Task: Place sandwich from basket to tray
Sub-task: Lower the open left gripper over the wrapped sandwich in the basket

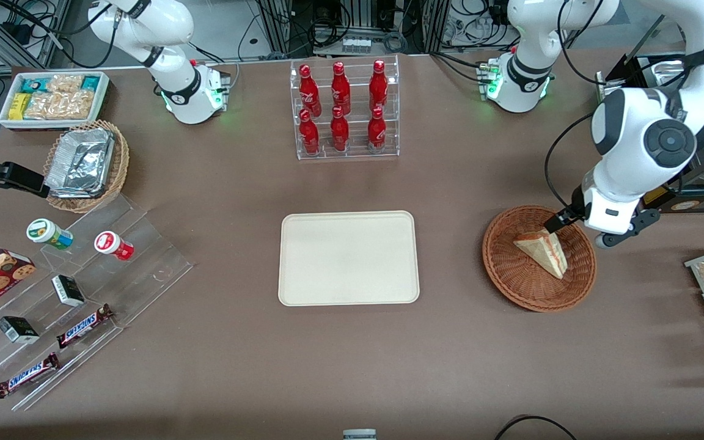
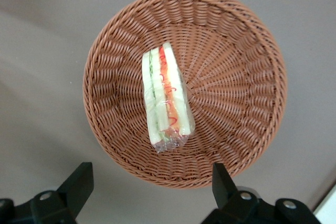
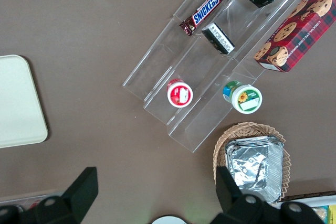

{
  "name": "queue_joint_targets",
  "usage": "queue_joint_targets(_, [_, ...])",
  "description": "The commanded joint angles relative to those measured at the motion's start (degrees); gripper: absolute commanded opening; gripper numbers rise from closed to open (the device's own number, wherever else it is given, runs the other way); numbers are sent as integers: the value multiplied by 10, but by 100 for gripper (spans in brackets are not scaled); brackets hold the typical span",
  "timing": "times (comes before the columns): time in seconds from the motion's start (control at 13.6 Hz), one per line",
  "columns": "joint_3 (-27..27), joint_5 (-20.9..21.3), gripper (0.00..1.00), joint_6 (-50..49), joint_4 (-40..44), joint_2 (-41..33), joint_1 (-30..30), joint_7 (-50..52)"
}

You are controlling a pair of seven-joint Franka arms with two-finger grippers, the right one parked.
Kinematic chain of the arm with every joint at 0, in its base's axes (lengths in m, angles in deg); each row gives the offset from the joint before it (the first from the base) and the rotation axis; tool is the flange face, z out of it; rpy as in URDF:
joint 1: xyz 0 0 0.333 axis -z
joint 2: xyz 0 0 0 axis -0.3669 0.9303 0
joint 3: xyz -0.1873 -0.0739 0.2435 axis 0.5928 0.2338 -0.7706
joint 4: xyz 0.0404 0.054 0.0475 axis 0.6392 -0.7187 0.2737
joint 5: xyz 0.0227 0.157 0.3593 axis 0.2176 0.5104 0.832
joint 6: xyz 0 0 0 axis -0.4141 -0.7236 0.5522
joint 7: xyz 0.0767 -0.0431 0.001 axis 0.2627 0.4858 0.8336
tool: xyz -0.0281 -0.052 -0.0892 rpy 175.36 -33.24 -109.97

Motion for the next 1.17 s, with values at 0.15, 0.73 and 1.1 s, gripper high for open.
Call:
queue_joint_targets(0.15, [-5, 2, 100, 27, -4, 27, 4, 46])
queue_joint_targets(0.73, [-7, -5, 100, 81, -8, 74, 4, 65])
queue_joint_targets(1.1, [-7, -5, 100, 117, -6, 106, 4, 86])
